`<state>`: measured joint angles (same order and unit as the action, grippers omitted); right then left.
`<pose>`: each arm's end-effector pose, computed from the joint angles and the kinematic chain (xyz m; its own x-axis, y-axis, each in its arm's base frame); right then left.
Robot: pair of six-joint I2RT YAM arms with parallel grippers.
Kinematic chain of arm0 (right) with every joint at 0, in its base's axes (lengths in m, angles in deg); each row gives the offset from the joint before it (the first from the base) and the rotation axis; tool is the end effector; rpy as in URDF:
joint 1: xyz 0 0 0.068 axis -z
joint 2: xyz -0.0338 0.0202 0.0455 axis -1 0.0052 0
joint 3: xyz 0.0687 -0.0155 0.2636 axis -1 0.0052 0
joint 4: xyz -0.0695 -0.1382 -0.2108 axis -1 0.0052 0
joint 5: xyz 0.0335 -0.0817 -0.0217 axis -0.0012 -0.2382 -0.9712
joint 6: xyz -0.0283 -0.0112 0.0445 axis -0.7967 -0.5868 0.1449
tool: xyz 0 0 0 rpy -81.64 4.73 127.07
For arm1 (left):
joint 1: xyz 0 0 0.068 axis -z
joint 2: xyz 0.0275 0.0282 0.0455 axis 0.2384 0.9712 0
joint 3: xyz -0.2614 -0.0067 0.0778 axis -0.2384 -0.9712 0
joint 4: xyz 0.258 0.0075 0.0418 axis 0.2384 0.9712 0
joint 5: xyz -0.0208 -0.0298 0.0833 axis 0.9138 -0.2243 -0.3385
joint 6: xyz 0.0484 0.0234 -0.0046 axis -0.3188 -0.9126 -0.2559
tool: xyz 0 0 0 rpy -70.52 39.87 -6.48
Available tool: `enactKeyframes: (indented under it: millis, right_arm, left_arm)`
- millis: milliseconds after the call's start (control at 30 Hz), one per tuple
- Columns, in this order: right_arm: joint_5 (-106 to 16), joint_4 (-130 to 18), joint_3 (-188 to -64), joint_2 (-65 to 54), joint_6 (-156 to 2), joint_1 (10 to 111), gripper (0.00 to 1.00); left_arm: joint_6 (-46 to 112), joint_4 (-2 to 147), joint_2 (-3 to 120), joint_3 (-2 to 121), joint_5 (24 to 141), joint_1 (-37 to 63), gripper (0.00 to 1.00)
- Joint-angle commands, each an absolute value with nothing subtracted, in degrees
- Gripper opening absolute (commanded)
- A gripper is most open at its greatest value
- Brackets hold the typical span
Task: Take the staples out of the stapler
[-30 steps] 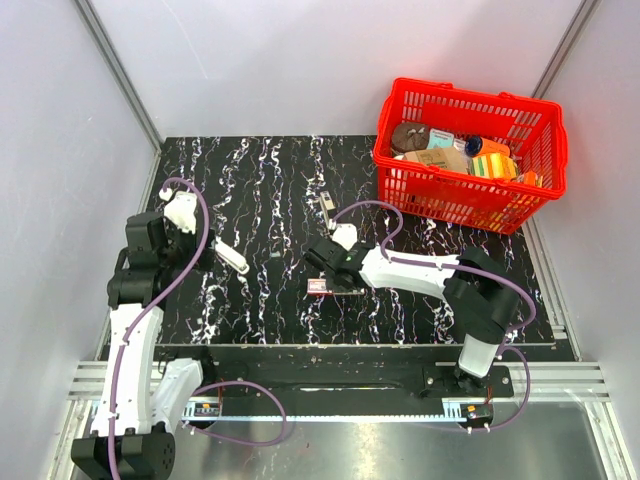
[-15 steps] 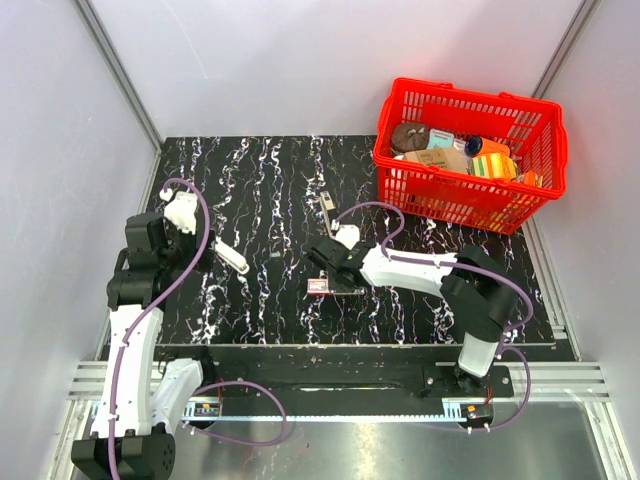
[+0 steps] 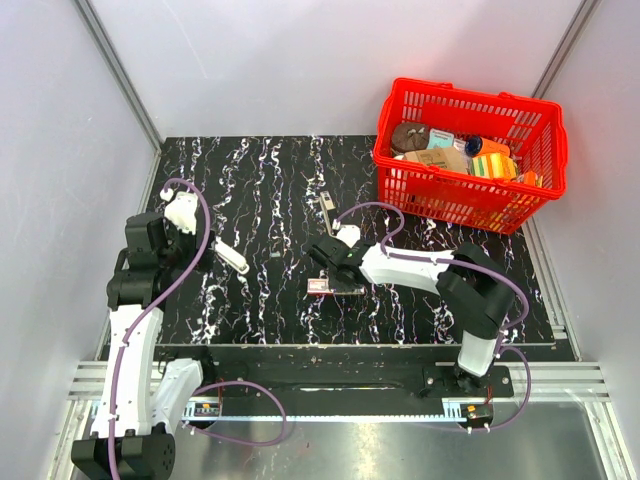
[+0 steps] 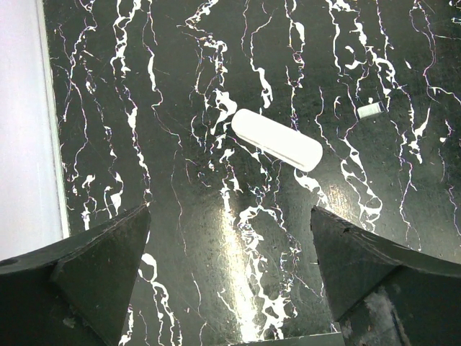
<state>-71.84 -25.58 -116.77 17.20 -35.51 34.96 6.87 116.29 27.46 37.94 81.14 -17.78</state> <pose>0.2137 0.2819 0.1680 -0.8810 -0.0264 -0.4725 -0.0656 0.9956 0.0668 0.1578 0.0067 0.3216 -0.5559 0.2049 -0.8056 0.1700 0.9767 0.1311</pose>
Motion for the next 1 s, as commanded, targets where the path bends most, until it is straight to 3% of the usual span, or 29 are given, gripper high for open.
enactKeyframes:
  millis: [0, 167, 300, 400, 500, 633, 767, 967]
  right_arm:
    - [-71.1, -26.7, -118.1, 13.1, -35.9, 35.3, 0.08]
    - [-70.4, -28.5, -122.7, 11.8, -39.2, 35.3, 0.19]
    - [-69.7, -29.9, -128.1, 15.8, -44.4, 35.3, 0.46]
    - [-69.6, -32.0, -129.7, 17.2, -46.2, 35.2, 0.56]
    - [-67.7, -38.5, -128.6, 18.4, -50.4, 35.3, 0.58]
    - [-68.3, -34.7, -133.5, 21.9, -54.0, 35.5, 0.61]
    - [-64.9, -41.6, -124.8, 15.4, -52.4, 36.4, 0.61]
    - [-59.4, -52.1, -112.4, 7.4, -49.8, 36.7, 0.6]
  left_arm:
    - [6.1, 114.3, 26.7, 37.9, 82.2, -18.1, 0.99]
    - [6.2, 114.2, 27.0, 37.9, 82.6, -18.0, 0.99]
    - [5.7, 113.6, 28.2, 37.5, 84.2, -18.0, 0.99]
    - [5.2, 112.0, 31.0, 37.3, 85.7, -17.2, 0.99]
    - [4.5, 110.8, 35.4, 38.0, 84.1, -15.3, 0.99]
    - [2.1, 108.1, 39.3, 37.7, 83.6, -10.1, 0.99]
    - [-5.0, 105.0, 45.5, 38.3, 79.6, 0.0, 0.99]
    - [-16.2, 105.8, 60.9, 45.1, 82.4, 4.0, 0.99]
